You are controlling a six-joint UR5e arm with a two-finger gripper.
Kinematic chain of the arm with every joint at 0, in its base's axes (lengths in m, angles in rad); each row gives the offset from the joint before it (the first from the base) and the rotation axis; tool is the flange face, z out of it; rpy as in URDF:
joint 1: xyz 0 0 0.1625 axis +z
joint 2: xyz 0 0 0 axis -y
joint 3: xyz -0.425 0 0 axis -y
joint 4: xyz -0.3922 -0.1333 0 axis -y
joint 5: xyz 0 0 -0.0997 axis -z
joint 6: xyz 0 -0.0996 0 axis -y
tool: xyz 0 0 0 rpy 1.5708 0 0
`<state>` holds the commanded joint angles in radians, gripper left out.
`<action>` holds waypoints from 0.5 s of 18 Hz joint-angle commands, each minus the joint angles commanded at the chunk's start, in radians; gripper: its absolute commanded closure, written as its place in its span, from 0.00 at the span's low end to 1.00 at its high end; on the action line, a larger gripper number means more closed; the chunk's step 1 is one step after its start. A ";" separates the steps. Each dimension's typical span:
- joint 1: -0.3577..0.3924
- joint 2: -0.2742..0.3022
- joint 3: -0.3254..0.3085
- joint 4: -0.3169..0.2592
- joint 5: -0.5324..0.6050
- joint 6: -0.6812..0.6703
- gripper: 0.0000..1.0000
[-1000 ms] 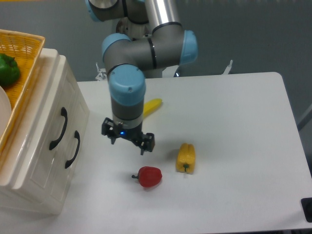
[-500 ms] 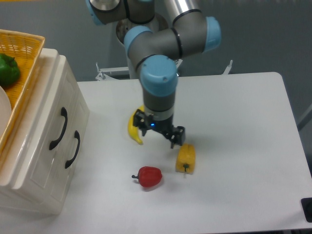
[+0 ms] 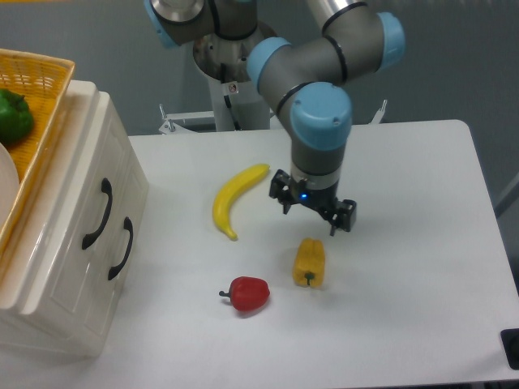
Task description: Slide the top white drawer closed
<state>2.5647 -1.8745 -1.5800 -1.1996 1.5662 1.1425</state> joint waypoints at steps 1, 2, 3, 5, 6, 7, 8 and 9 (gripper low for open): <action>0.012 -0.002 0.003 0.000 0.000 0.026 0.00; 0.018 -0.002 0.003 0.000 -0.002 0.054 0.00; 0.026 -0.002 0.003 0.000 0.000 0.084 0.00; 0.038 0.000 0.003 0.000 0.003 0.141 0.00; 0.040 0.003 0.002 0.000 0.015 0.163 0.00; 0.040 0.005 -0.004 0.000 0.023 0.175 0.00; 0.040 0.003 -0.006 0.000 0.023 0.178 0.00; 0.042 0.003 -0.005 0.002 0.025 0.178 0.00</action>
<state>2.6062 -1.8715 -1.5846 -1.1981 1.5907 1.3208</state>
